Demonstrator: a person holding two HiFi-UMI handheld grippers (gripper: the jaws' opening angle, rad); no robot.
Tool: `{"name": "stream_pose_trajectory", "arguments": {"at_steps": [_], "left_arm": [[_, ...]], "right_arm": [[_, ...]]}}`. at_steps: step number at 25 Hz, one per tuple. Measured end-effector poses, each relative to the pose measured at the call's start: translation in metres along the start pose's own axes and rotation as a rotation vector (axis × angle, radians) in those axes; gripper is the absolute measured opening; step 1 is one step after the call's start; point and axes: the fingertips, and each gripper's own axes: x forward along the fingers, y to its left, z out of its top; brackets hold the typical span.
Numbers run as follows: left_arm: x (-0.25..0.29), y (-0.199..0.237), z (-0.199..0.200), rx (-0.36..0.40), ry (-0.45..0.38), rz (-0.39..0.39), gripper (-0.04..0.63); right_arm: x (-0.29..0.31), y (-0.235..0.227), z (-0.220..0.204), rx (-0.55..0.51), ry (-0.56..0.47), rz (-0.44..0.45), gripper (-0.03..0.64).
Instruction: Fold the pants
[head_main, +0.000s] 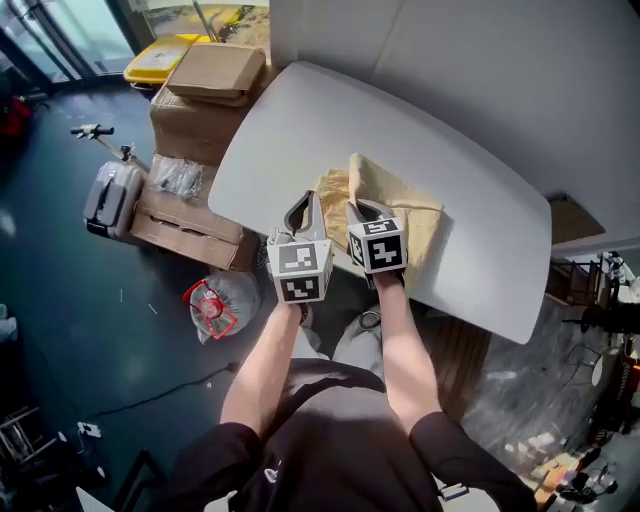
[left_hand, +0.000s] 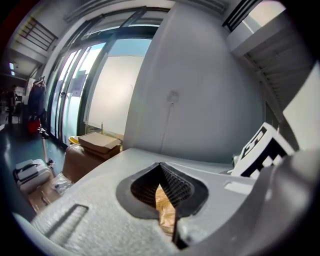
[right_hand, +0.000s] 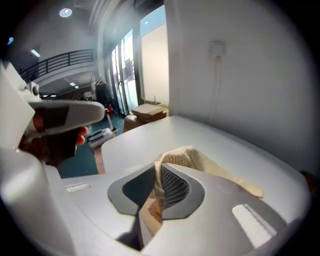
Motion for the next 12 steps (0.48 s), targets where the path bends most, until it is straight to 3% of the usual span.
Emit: {"name": "stream_pose_trajectory", "arguments": {"at_steps": [5,10,12], "left_arm": [[-0.012,0.042,-0.054,-0.005,0.098,0.053,0.003],[-0.022,0.057,-0.094,-0.079,0.155,0.063,0.003],[-0.022,0.055,-0.095,-0.07,0.158,0.055,0.003]], "right_arm": [[0.065,0.065,-0.046,-0.009,0.098,0.086,0.066],[0.083,0.09,-0.063,0.017,0.085,0.155,0.139],[0.081,0.091,-0.062,0.043,0.075,0.177,0.141]]}}
